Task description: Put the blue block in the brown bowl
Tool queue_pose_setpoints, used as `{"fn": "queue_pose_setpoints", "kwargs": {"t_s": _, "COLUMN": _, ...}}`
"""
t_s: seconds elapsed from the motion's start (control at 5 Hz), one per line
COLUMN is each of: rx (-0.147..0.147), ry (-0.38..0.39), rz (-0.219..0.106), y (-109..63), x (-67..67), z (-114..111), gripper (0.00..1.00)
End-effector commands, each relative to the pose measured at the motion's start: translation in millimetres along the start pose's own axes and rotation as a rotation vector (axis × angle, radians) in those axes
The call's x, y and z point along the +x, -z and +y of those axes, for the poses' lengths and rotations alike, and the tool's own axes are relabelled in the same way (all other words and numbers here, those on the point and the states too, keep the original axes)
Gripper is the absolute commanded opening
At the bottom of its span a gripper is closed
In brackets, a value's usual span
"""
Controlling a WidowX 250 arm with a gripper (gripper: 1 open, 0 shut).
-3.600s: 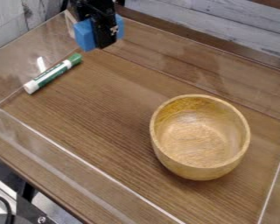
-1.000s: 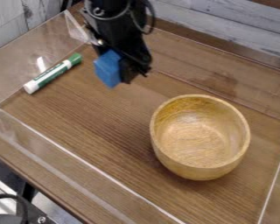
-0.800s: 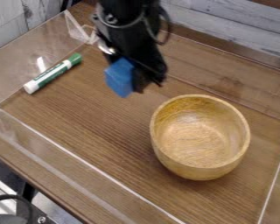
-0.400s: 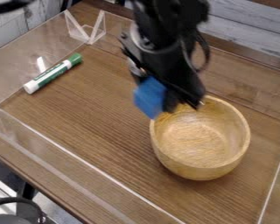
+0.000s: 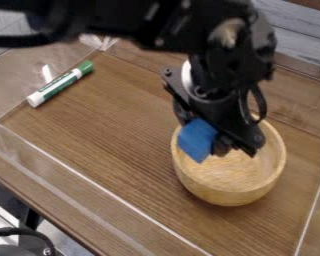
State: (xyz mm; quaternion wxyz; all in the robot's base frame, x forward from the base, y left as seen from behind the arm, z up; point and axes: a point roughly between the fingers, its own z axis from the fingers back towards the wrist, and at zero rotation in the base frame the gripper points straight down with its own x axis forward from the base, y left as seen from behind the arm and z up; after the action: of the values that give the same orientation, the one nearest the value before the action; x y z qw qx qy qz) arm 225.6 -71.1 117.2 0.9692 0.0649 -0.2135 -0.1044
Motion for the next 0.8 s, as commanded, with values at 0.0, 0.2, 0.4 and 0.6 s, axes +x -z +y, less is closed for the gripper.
{"fn": "queue_pose_setpoints", "kwargs": {"t_s": 0.0, "rx": -0.014, "ry": -0.018, "rz": -0.039, "y": 0.7, "x": 3.2, "z": -3.1, "gripper": 0.00}}
{"fn": "queue_pose_setpoints", "kwargs": {"t_s": 0.2, "rx": -0.028, "ry": -0.034, "rz": -0.027, "y": 4.1, "x": 0.8, "z": -4.5, "gripper": 0.00}}
{"fn": "queue_pose_setpoints", "kwargs": {"t_s": 0.4, "rx": -0.046, "ry": -0.044, "rz": -0.013, "y": 8.0, "x": 1.2, "z": -4.0, "gripper": 0.00}}
{"fn": "queue_pose_setpoints", "kwargs": {"t_s": 0.6, "rx": -0.065, "ry": -0.059, "rz": 0.003, "y": 9.8, "x": 1.7, "z": -3.1, "gripper": 0.00}}
